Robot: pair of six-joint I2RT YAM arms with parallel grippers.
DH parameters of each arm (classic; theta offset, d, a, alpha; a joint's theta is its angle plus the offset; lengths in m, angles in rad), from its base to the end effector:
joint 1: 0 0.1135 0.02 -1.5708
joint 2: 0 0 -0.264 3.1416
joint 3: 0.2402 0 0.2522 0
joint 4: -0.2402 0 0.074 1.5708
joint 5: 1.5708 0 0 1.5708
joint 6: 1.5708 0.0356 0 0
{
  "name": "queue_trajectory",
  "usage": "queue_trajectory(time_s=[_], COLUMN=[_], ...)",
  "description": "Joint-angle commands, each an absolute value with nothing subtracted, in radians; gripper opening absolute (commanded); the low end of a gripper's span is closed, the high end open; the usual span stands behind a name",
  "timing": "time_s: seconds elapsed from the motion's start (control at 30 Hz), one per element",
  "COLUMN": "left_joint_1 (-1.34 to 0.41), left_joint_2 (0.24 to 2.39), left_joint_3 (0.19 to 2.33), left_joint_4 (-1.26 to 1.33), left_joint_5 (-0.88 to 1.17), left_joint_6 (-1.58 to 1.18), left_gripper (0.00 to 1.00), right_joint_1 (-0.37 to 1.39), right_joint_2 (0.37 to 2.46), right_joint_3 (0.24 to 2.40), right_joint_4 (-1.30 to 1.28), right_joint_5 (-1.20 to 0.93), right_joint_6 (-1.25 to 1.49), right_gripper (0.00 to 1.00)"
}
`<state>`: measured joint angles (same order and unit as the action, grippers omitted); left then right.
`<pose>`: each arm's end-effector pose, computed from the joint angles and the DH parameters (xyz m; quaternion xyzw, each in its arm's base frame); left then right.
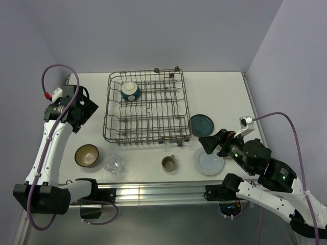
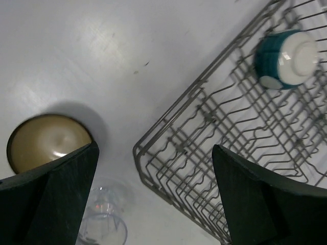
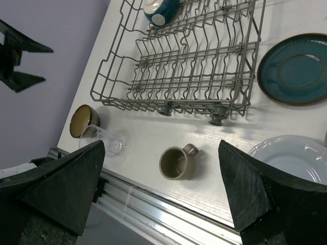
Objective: Load the mixed dishes into the dish rack
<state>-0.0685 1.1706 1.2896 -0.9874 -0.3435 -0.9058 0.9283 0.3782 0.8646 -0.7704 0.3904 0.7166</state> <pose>0.2230 -0.0033 0.3632 -0.4298 0.8214 -0.0169 0.3747 0.0503 0.0446 0.3486 0.0328 0.7928 0.3257 0.5142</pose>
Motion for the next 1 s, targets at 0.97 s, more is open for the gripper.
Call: queue_trajectory(time_s=[0.97], left_joint_1=[0.133], left_joint_2=[1.127], left_joint_3=[0.818], left_joint_4=[-0.968], left_joint_5=[-0.192], left_joint_6=[-1.259], left_gripper=[0.82], right_joint_1=[0.922], right_joint_2=[0.264], right_joint_3=[0.845], right_joint_4=[-0.778], right_joint_5=[0.405], right_joint_6=[0.747], right_gripper=[1.00])
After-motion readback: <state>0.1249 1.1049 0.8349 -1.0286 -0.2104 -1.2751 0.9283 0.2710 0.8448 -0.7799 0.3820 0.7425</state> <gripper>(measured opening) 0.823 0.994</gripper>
